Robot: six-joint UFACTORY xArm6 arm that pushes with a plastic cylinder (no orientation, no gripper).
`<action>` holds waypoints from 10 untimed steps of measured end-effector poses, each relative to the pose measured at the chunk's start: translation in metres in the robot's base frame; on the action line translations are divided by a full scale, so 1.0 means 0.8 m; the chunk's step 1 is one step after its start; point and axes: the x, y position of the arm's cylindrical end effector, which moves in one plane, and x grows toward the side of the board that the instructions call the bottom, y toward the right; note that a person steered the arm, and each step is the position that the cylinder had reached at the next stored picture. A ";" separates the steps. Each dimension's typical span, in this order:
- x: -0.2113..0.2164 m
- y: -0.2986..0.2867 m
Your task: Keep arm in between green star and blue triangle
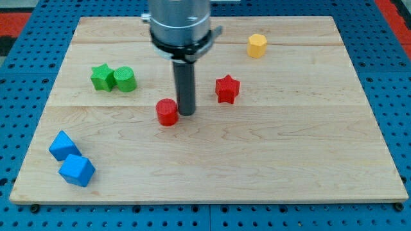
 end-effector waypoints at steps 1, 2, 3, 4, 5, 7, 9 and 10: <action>0.005 -0.007; 0.002 0.001; -0.005 0.010; -0.013 0.002; -0.080 -0.085; -0.029 -0.216; -0.015 -0.267; 0.021 -0.318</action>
